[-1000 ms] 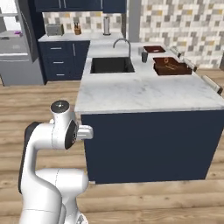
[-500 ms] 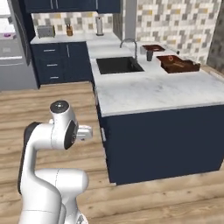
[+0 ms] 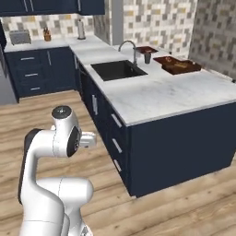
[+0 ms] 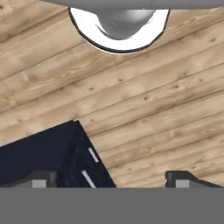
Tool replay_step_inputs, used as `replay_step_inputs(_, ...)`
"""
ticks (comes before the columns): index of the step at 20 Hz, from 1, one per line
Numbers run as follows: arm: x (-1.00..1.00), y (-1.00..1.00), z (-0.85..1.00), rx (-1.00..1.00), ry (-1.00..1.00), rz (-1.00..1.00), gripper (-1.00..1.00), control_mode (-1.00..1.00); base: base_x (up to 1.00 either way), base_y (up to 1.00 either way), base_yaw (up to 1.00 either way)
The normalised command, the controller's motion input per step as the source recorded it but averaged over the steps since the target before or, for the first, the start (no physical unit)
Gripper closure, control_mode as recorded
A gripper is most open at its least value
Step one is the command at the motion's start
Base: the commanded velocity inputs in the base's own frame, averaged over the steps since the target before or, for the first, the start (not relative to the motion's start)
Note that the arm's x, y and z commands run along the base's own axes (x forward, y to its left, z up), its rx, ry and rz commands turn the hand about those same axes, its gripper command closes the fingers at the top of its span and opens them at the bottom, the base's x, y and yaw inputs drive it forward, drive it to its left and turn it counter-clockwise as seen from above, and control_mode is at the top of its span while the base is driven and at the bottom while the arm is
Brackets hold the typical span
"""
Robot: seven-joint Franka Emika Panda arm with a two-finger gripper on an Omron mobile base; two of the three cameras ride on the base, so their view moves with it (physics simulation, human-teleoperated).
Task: Take the cake and donut from the fridge and place them on the empty tray on the dining counter.
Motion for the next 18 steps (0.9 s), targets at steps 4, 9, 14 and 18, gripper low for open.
replay_step_inputs(4, 0.00, 0.00, 0.00, 0.00, 0.00, 0.00, -1.00, 1.00, 0.16, 1.00, -0.30)
replay_step_inputs(9, 0.00, 0.00, 0.00, 0.00, 0.00, 0.00, -1.00, 1.00, 0.36, 1.00, 0.05)
replay_step_inputs(14, 0.00, 0.00, 0.00, 0.00, 0.00, 0.00, -1.00, 1.00, 0.53, 1.00, 0.18)
replay_step_inputs(18, 0.00, 0.00, 0.00, 0.00, 0.00, 0.00, -1.00, 1.00, 0.60, 1.00, 0.22)
